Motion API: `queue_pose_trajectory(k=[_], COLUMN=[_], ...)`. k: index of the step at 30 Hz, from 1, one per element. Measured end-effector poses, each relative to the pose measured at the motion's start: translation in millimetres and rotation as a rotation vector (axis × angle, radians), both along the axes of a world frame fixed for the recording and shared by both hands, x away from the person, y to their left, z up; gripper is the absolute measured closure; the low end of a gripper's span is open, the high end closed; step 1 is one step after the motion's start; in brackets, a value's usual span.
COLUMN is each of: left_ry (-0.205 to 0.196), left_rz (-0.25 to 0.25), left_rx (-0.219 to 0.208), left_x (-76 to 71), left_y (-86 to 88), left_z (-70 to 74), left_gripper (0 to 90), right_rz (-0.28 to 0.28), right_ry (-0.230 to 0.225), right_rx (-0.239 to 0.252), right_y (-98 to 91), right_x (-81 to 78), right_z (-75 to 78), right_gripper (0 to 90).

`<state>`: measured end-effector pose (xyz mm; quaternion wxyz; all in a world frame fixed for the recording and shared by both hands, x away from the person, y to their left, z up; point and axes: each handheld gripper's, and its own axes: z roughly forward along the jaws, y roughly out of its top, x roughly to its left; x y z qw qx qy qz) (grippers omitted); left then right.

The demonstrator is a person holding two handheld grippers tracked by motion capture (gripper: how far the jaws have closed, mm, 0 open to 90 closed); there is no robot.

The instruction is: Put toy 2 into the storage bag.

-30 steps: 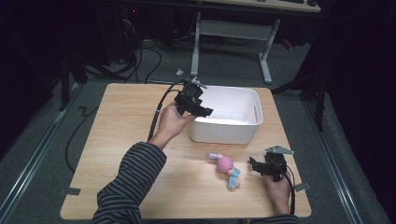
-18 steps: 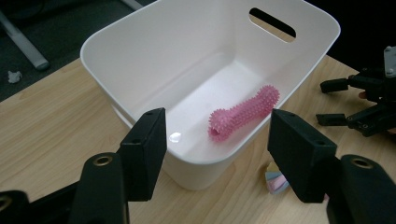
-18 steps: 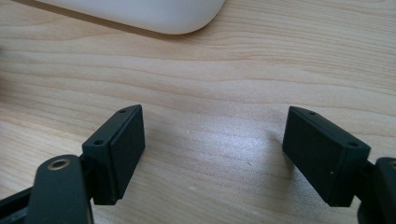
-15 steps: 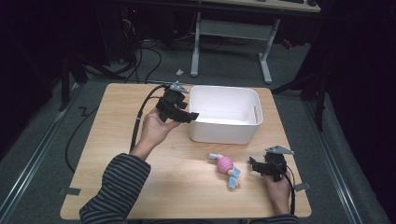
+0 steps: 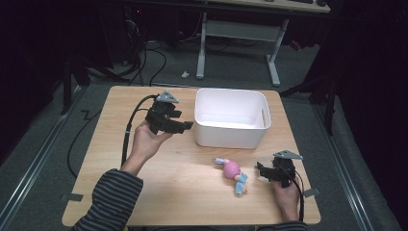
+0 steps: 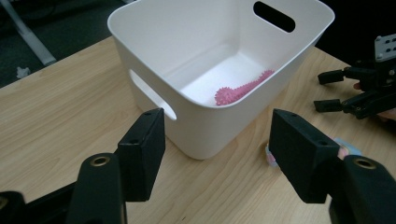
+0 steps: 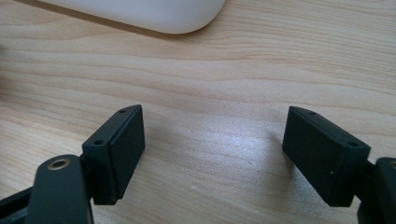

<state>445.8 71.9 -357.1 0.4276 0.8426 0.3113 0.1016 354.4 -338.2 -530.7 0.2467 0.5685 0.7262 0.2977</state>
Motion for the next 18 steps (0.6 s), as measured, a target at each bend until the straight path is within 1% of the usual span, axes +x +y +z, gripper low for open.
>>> queue_pose_trajectory(k=[2, 4, 6, 8, 9, 11, 12, 18], left_ry=[-0.010, -0.013, -0.017, -0.009, -0.001, -0.009, -0.007, 0.005], left_rz=[0.010, 0.016, 0.016, 0.014, 0.012, 0.013, 0.016, 0.038], left_rx=[0.009, 0.006, 0.013, -0.008, -0.026, -0.054, -0.060, -0.062], left_x=[-3.6, -7.8, -12.3, -16.9, -19.3, -23.5, -25.2, -31.4], left_y=[3.0, 5.9, 8.9, 12.9, 15.7, 20.0, 22.0, 34.3], left_z=[-1.4, -3.8, -6.6, -10.4, -12.9, -16.9, -19.0, -33.2], left_gripper=[36.6, 36.5, 36.3, 36.3, 36.2, 36.9, 37.1, 37.1], right_rz=[0.000, 0.000, 0.001, 0.001, 0.001, 0.002, 0.002, 0.002], right_ry=[0.000, 0.000, 0.000, 0.000, 0.000, 0.000, 0.000, 0.000], right_rx=[0.000, 0.000, 0.000, 0.000, 0.000, 0.000, 0.000, 0.000], right_y=[0.0, 0.0, 0.0, 0.0, 0.0, 0.0, 0.0, 0.0], right_x=[-0.1, -0.2, -0.2, -0.2, -0.2, -0.2, -0.2, -0.2], right_z=[0.0, 0.0, 0.0, 0.0, 0.0, 0.0, 0.0, 0.0], right_gripper=[21.2, 21.2, 21.2, 21.2, 21.2, 21.2, 21.2, 21.2])
